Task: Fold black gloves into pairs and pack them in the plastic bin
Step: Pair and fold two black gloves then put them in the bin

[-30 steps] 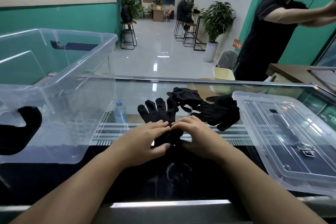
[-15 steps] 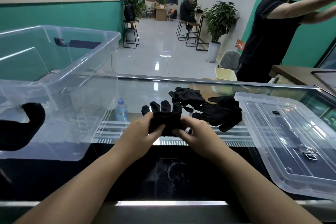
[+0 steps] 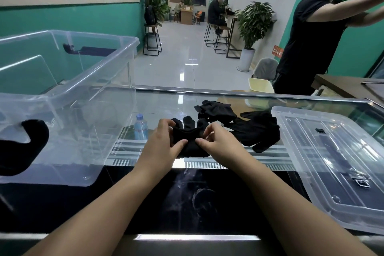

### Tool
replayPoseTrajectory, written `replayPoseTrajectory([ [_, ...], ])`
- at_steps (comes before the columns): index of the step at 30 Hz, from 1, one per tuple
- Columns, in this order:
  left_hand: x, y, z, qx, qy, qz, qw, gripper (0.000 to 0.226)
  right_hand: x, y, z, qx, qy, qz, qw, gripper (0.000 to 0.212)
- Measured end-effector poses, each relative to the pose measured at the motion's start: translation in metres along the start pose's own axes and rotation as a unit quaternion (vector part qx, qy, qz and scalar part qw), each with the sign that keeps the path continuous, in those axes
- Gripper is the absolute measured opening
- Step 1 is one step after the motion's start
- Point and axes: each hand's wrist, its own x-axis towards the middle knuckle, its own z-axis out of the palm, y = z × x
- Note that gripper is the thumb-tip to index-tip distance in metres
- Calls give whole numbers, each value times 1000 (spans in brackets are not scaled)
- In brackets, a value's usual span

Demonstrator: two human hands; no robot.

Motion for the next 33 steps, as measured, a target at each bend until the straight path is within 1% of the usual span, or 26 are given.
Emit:
replayPoseTrajectory([
  [2, 1, -3, 2, 47, 13, 26, 998, 29, 1, 1, 2, 3, 1, -15, 1000, 14],
  [4, 3, -5, 1, 90, 24, 94, 991, 15, 0, 1, 3, 12, 8, -31, 999, 7],
  [5, 4, -6, 1, 111, 13, 130, 985, 9, 0, 1, 4, 14, 13, -37, 999, 10],
  [6, 5, -8, 0, 130, -6, 162, 978, 10, -1, 0, 5, 13, 18, -43, 999, 15],
  [7, 6, -9, 0, 141, -31, 185, 972, 18, -1, 0, 6, 8, 20, -49, 999, 19],
  [8, 6, -9, -1, 143, -60, 189, 970, 24, -2, 0, 7, -5, 23, -56, 998, 22],
  [10, 5, -9, -3, 123, -96, 153, 976, 32, -2, 3, 10, -45, 37, -80, 995, 25],
  [11, 4, -12, -3, 116, -124, 133, 976, 40, -2, 5, 10, -63, 38, -100, 992, 26],
  [13, 3, -17, -3, 139, -184, 115, 966, 64, -2, 10, 8, -80, 11, -141, 987, 31],
  [14, 4, -18, -3, 152, -197, 115, 962, 71, -4, 13, 5, -78, -19, -151, 985, 37],
  [16, 4, -17, -4, 159, -193, 116, 961, 70, -7, 18, -2, -75, -82, -157, 981, 53],
  [18, 4, -16, -4, 161, -177, 120, 964, 62, -8, 22, -6, -78, -101, -157, 979, 60],
  [23, 0, -12, -7, 163, -131, 151, 966, 48, -10, 22, -6, -85, -46, -193, 977, 47],
  [26, -5, -8, -11, 129, -105, 146, 975, 35, -15, 20, -8, -70, -30, -205, 976, 37],
  [28, -7, -7, -14, 97, -99, 135, 981, 27, -17, 18, -9, -40, -15, -207, 977, 26],
  [30, -8, -7, -17, 71, -99, 121, 985, 23, -18, 18, -9, -16, -11, -203, 979, 18],
  [33, -7, -9, -19, 49, -112, 115, 986, 21, -18, 20, -10, 13, -30, -191, 981, 19],
])
